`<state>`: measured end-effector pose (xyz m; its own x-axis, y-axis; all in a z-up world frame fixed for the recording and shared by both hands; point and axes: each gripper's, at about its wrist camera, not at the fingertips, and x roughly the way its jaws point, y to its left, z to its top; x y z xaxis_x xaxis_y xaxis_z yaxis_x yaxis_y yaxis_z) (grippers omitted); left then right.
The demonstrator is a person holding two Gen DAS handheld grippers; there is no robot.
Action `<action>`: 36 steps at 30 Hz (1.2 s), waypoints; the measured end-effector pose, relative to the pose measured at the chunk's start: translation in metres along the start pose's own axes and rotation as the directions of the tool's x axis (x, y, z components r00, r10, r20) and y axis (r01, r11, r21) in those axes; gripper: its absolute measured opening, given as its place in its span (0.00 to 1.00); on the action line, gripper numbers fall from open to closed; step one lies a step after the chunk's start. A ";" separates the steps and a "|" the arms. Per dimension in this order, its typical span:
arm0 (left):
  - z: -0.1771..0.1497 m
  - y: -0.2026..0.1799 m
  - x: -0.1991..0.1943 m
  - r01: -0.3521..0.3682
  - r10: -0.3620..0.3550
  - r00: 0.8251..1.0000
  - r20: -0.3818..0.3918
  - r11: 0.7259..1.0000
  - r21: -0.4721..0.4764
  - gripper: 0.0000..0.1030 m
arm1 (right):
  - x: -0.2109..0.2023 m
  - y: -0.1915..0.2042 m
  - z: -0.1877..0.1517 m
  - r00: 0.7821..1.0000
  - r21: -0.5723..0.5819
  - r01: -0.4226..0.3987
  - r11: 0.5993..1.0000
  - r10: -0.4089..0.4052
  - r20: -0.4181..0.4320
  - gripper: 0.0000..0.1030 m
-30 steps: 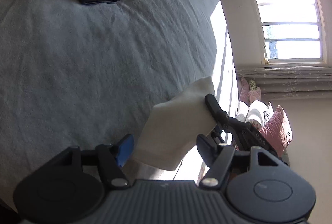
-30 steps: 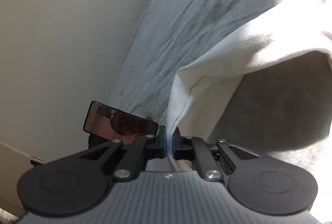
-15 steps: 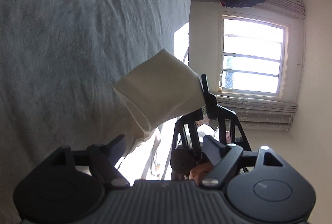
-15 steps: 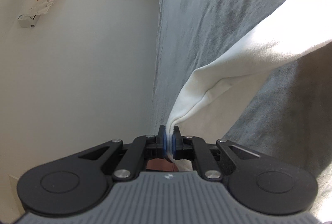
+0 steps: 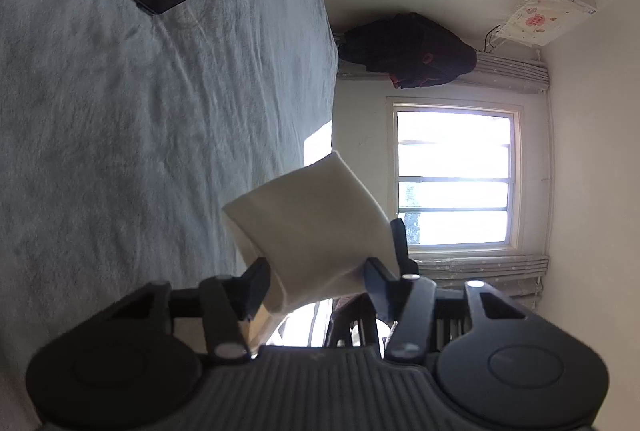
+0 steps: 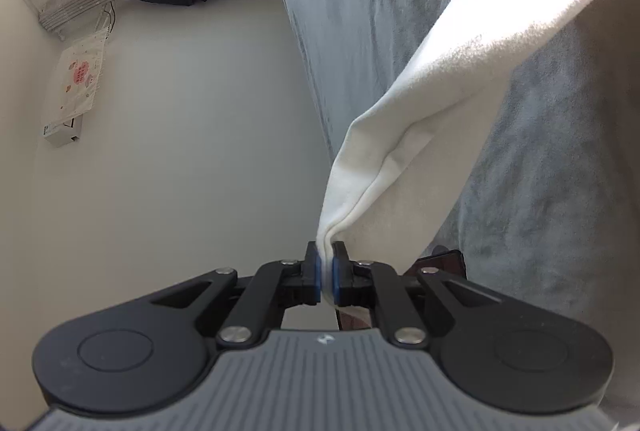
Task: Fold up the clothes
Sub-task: 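Open the right gripper and hold the folded shirt edge with the left gripper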
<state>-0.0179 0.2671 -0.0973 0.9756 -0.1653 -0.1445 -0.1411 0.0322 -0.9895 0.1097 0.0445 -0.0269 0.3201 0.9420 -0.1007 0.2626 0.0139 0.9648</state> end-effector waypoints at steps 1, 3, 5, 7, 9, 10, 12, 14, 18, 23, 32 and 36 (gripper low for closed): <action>0.005 0.002 -0.005 -0.020 0.020 1.000 0.010 1.000 -0.001 0.20 | -0.001 -0.001 0.001 1.000 -0.003 0.011 1.000 -0.011 -0.002 0.09; 0.016 0.001 -0.012 -0.072 0.071 0.997 0.039 0.996 0.044 0.02 | -0.001 -0.005 0.002 0.999 -0.012 0.040 0.999 -0.040 -0.007 0.10; 0.023 -0.009 -0.024 -0.177 0.158 0.979 0.128 0.972 0.152 0.01 | -0.002 -0.010 0.002 0.996 -0.033 0.091 0.995 -0.091 -0.011 0.11; 0.036 -0.020 -0.032 -0.297 0.245 0.946 0.214 0.918 0.262 0.01 | -0.004 -0.015 0.002 0.987 -0.067 0.157 0.985 -0.158 -0.011 0.15; 0.051 -0.027 -0.040 -0.411 0.329 0.904 0.275 0.845 0.341 0.01 | -0.011 -0.016 0.005 0.976 -0.123 0.212 0.969 -0.217 -0.026 0.15; 0.056 -0.030 -0.042 -0.450 0.358 0.887 0.292 0.815 0.365 0.01 | -0.014 -0.017 0.007 0.969 -0.153 0.238 0.959 -0.246 -0.033 0.15; 0.066 -0.036 -0.046 -0.516 0.412 0.853 0.320 0.751 0.411 0.01 | -0.027 -0.011 0.012 0.959 -0.218 0.274 0.937 -0.284 -0.011 0.16; 0.072 -0.039 -0.052 -0.541 0.438 0.841 0.319 0.705 0.458 0.01 | -0.040 -0.003 0.019 0.949 -0.275 0.307 0.911 -0.313 0.023 0.17; 0.065 -0.047 -0.047 -0.544 0.530 0.808 0.257 0.504 0.670 0.02 | -0.062 0.014 0.039 0.913 -0.355 0.409 0.841 -0.382 0.145 0.31; 0.060 -0.041 -0.054 -0.559 0.603 0.758 0.248 0.405 0.723 0.24 | -0.068 0.025 0.054 0.839 -0.435 0.543 0.718 -0.479 0.257 0.38; 0.114 -0.020 -0.075 -0.603 0.605 0.770 0.200 0.590 0.538 0.44 | -0.028 0.039 0.031 0.758 -0.682 0.610 0.404 -0.546 0.355 0.38; 0.115 -0.017 -0.074 -0.617 0.605 0.766 0.217 0.601 0.508 0.39 | -0.008 0.038 -0.004 0.811 -0.794 0.484 0.369 -0.529 0.249 0.38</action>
<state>-0.0686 0.3920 -0.0685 0.6987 0.1062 -0.7074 -0.6017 0.6221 -0.5009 0.1135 0.0390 0.0114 0.3474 0.6734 -0.6526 -0.4704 0.7272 0.4999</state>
